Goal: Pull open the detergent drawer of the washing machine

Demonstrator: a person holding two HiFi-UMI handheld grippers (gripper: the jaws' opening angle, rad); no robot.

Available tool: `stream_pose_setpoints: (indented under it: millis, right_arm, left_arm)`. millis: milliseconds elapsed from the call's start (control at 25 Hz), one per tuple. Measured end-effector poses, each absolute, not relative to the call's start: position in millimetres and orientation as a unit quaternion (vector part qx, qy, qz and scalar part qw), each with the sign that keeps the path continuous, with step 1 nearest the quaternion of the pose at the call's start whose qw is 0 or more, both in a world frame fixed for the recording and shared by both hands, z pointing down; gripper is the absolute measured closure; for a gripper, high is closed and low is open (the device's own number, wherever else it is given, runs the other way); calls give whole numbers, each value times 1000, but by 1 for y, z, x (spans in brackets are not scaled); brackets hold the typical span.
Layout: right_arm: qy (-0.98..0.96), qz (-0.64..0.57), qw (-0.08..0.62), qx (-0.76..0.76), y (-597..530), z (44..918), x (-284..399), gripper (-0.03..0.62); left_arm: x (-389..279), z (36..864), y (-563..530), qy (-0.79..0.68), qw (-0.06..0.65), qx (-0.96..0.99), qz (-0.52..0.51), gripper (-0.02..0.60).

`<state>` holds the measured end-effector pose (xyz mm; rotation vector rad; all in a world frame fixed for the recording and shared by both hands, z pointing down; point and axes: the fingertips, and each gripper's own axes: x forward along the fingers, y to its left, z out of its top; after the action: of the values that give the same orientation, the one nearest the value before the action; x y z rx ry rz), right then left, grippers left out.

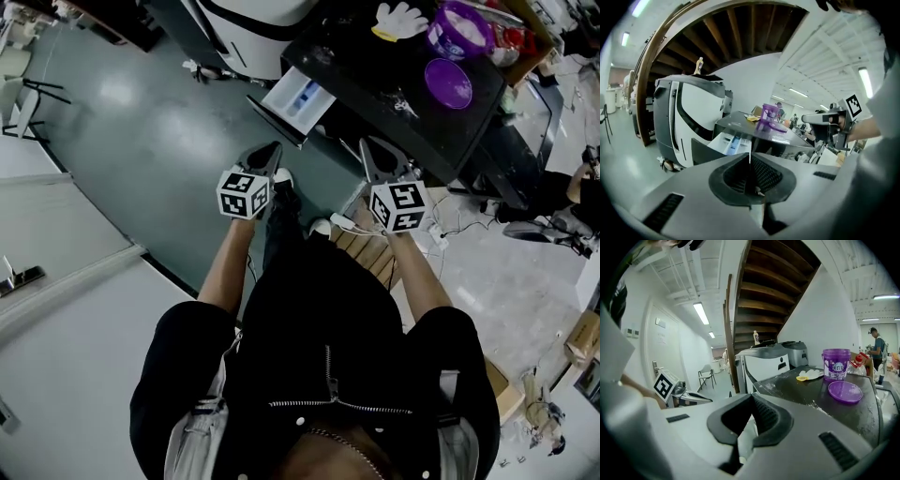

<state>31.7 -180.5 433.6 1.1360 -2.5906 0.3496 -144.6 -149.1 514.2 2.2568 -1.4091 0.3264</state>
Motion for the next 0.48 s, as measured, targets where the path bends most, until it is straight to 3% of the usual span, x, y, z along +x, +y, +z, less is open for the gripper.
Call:
stream_pose_setpoints:
  millis: [480]
  right_arm:
    - [-905, 82, 97, 407, -171, 388, 40, 589]
  left_arm:
    - [-124, 410, -145, -526, 109, 837, 99, 560]
